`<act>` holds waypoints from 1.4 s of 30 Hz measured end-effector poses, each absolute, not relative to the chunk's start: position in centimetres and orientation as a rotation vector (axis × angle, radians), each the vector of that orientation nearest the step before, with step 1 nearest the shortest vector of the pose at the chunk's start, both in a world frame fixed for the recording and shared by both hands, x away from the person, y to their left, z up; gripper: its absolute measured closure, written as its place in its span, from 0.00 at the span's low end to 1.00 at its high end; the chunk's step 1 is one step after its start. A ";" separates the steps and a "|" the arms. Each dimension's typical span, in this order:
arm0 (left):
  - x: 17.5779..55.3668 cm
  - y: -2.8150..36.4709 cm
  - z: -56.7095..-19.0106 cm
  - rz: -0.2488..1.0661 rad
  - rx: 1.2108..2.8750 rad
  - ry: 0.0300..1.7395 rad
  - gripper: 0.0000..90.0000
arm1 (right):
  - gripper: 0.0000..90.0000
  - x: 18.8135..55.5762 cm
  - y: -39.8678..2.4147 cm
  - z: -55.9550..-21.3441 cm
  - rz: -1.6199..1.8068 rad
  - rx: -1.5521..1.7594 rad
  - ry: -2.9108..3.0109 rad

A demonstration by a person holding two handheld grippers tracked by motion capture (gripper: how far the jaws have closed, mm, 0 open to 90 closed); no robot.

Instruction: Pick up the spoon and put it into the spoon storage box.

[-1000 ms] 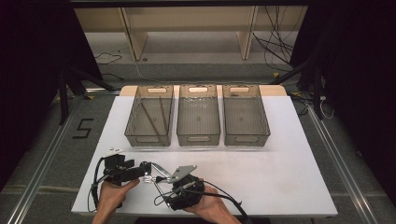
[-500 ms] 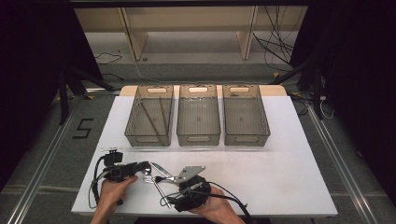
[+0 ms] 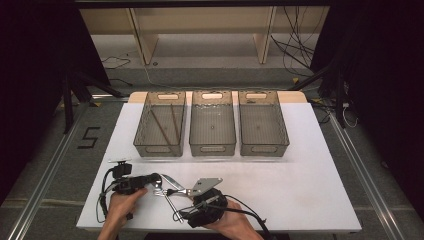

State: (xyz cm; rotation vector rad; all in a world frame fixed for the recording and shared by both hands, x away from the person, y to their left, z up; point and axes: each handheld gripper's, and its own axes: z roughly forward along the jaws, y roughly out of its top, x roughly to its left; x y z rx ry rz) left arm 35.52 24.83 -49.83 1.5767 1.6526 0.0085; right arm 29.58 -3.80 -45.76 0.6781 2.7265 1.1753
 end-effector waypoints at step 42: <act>34.4 25.4 -48.2 -0.011 1.406 1.528 0.99 | 0.37 29.7 -3.7 -45.7 1.185 0.694 2.719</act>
